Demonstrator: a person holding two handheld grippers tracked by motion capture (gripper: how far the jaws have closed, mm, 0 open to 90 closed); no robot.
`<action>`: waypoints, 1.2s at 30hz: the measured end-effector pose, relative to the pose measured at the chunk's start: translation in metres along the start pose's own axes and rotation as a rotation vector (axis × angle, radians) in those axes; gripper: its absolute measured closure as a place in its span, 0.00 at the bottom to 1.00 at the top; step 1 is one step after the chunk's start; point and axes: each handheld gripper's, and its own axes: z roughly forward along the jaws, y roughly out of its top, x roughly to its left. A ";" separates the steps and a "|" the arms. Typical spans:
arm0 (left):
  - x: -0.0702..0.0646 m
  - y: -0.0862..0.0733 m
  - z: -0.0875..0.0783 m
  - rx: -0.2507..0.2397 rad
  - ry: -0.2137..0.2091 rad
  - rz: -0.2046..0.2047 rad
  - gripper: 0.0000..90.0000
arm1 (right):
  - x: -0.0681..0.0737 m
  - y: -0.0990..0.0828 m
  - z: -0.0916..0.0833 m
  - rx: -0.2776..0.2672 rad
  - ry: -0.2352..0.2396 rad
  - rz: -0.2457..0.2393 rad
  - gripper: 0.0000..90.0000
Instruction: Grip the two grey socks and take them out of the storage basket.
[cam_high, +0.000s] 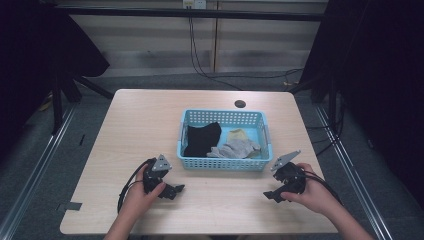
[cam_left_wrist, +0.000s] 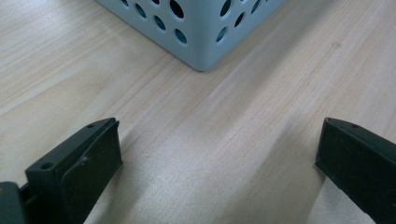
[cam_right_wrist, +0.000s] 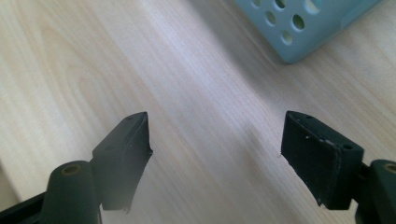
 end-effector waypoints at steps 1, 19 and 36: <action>0.000 0.000 0.000 0.000 0.001 0.000 0.00 | -0.001 0.003 -0.002 0.020 0.008 -0.002 0.26; -0.001 0.000 0.000 -0.003 -0.003 -0.007 0.00 | -0.004 0.075 -0.062 0.174 0.050 -0.088 0.29; -0.002 -0.001 0.000 -0.008 0.007 -0.012 0.00 | -0.034 0.148 -0.027 0.068 -0.006 0.041 0.39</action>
